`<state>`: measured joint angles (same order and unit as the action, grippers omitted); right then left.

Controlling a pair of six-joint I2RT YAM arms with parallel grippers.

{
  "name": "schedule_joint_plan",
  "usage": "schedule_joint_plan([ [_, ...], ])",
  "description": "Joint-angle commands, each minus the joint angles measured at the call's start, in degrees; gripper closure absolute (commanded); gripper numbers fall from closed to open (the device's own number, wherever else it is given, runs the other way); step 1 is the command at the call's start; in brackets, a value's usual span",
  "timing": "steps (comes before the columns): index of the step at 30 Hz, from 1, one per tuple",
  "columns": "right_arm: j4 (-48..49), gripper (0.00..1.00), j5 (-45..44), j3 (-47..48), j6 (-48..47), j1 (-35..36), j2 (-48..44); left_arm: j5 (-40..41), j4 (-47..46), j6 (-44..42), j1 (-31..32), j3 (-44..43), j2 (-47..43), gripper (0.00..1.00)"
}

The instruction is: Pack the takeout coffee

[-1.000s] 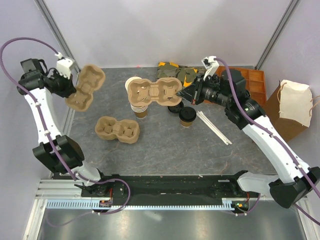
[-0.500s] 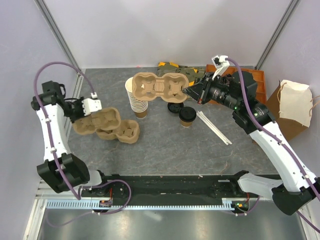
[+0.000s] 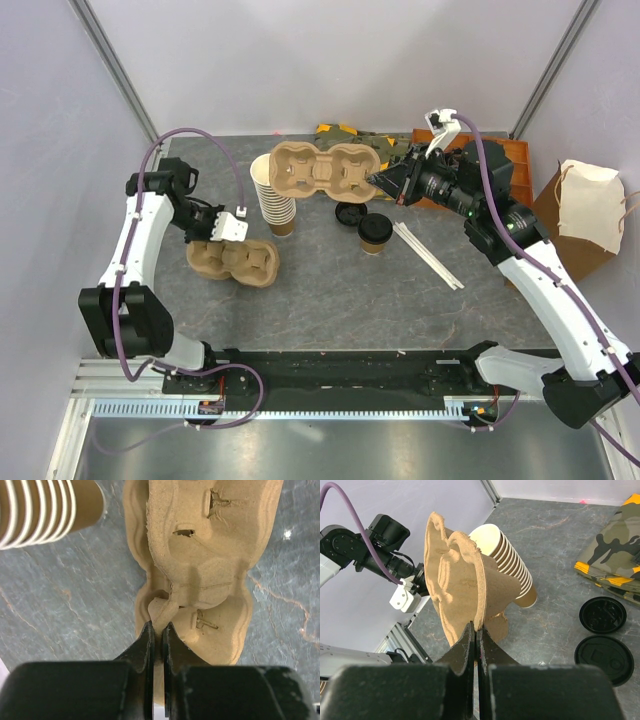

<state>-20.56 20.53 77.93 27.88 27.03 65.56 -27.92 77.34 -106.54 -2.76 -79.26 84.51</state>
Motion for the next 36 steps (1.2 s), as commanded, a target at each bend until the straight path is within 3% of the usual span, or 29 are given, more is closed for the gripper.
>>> schedule_joint_plan([
  [1, 1.2, 1.00, -0.6, 1.7, 0.8, -0.4, 0.4, 4.6, 10.8, -2.3, 0.2, 1.0, 0.2, 0.92],
  [5, 1.8, 1.00, 0.2, 1.5, 1.6, -0.3, 1.1, 3.4, 10.7, 2.2, 0.2, -1.3, 2.8, 0.80],
  [6, 1.9, 1.00, 0.2, 1.5, 1.6, -0.4, 1.1, 2.3, 9.9, 4.3, 0.2, -2.8, 3.9, 0.64],
  [10, 1.9, 1.00, 0.4, 1.7, 1.6, -0.3, 1.3, -2.6, 7.9, 12.0, 0.1, -8.8, 5.0, 0.29],
  [14, 1.9, 1.00, 0.5, 1.6, 1.5, -0.3, 1.0, -9.2, 9.4, 16.5, -0.4, -14.2, 3.0, 0.24],
  [18, 1.9, 1.00, 0.0, 1.4, 1.0, -0.4, 0.3, -15.9, 9.3, 14.0, -0.7, -6.0, -7.0, 0.08],
  [22, 1.9, 1.00, -0.2, 0.6, 0.9, -0.4, -0.3, -15.2, -1.3, 14.5, -0.1, 12.1, -16.5, 0.01],
  [27, 1.7, 1.00, 0.1, 0.3, 1.1, -0.5, -0.6, -14.2, -15.9, 12.1, 0.0, 23.6, -22.5, 0.00],
  [36, 1.7, 1.00, 0.1, -0.4, 1.4, -0.7, -0.5, -12.3, -18.2, 3.4, 0.0, 23.4, -14.8, 0.00],
])
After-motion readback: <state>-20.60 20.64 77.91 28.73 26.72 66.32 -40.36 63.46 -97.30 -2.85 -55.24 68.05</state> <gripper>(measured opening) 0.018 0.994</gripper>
